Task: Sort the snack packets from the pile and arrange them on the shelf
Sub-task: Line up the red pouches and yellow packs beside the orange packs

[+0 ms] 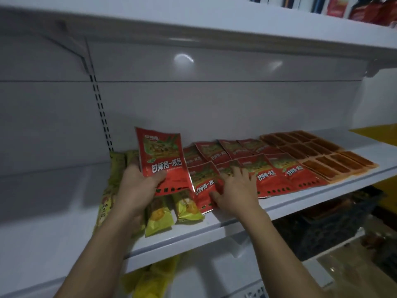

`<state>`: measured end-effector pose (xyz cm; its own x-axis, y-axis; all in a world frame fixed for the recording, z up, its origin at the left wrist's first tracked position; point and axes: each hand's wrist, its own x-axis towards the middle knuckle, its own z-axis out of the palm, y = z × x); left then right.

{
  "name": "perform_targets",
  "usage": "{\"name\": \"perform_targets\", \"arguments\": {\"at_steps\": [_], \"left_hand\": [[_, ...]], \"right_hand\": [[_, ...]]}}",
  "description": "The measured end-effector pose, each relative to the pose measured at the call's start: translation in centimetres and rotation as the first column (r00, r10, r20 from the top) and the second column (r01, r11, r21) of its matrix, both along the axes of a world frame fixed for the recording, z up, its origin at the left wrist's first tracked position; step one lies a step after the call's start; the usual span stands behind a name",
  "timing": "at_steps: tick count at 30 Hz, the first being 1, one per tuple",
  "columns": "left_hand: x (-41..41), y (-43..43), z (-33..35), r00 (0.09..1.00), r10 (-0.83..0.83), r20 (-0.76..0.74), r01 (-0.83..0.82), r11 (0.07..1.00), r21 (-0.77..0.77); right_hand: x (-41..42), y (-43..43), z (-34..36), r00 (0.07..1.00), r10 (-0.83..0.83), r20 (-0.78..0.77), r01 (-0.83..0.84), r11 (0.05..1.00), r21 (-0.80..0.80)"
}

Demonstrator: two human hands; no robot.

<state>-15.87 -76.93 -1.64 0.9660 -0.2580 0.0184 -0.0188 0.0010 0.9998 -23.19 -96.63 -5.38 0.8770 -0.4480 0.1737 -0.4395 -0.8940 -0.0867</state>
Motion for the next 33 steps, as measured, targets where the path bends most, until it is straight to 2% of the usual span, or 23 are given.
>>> {"name": "perform_targets", "arguments": {"at_steps": [3,6,8,10,12,15,18,21,23,26,28,31,33], "left_hand": [[-0.8,-1.9,0.3,0.999,0.051,0.02,-0.052,0.998,0.03],[-1.6,-3.5,0.4,0.996,0.08,0.037,-0.082,0.995,0.048],[-2.0,-4.3,0.1,0.995,0.1,0.03,-0.101,0.993,0.064],[-2.0,-4.8,-0.3,0.99,0.137,0.018,-0.138,0.987,0.079],[-2.1,-5.2,-0.5,0.986,0.169,-0.003,-0.168,0.983,0.073],[-2.4,-6.2,0.0,0.985,0.173,-0.006,-0.173,0.985,0.022],[-2.2,-7.3,0.8,0.985,0.173,0.002,-0.173,0.985,-0.006],[-1.2,-8.0,1.7,0.982,0.184,0.05,-0.184,0.983,0.002],[-0.3,-8.0,2.1,0.97,0.192,0.147,-0.211,0.968,0.133],[0.7,-7.0,2.1,0.926,0.137,0.353,-0.304,0.826,0.475],[0.8,-6.0,1.8,0.886,0.076,0.458,-0.362,0.731,0.579],[0.9,-4.9,1.2,0.869,-0.055,0.492,-0.358,0.616,0.701],[1.0,-4.4,1.0,0.874,-0.127,0.47,-0.343,0.524,0.78]], "right_hand": [[-0.3,-0.6,0.3,0.984,0.177,-0.021,-0.177,0.984,0.021],[-0.6,-1.3,0.1,0.97,0.231,-0.074,-0.229,0.973,0.039],[-0.7,-2.0,-0.1,0.967,0.253,0.039,-0.256,0.961,0.105],[-0.7,-3.0,0.3,0.931,0.243,0.274,-0.31,0.921,0.237],[-0.7,-3.8,1.4,0.873,0.199,0.445,-0.405,0.804,0.435],[-0.3,-4.1,2.8,0.846,0.242,0.475,-0.516,0.599,0.613],[1.5,-4.2,3.2,0.816,0.27,0.511,-0.578,0.41,0.705],[4.0,-4.5,4.0,0.797,0.179,0.576,-0.601,0.314,0.735],[5.7,-4.9,4.6,0.802,0.128,0.584,-0.589,0.329,0.738],[8.7,-6.1,5.1,0.852,0.185,0.489,-0.505,0.535,0.678],[10.2,-6.5,5.1,0.88,0.235,0.412,-0.464,0.603,0.648],[11.8,-6.4,4.4,0.891,0.302,0.338,-0.453,0.637,0.624],[12.8,-6.2,3.4,0.904,0.35,0.247,-0.427,0.705,0.566]]}}
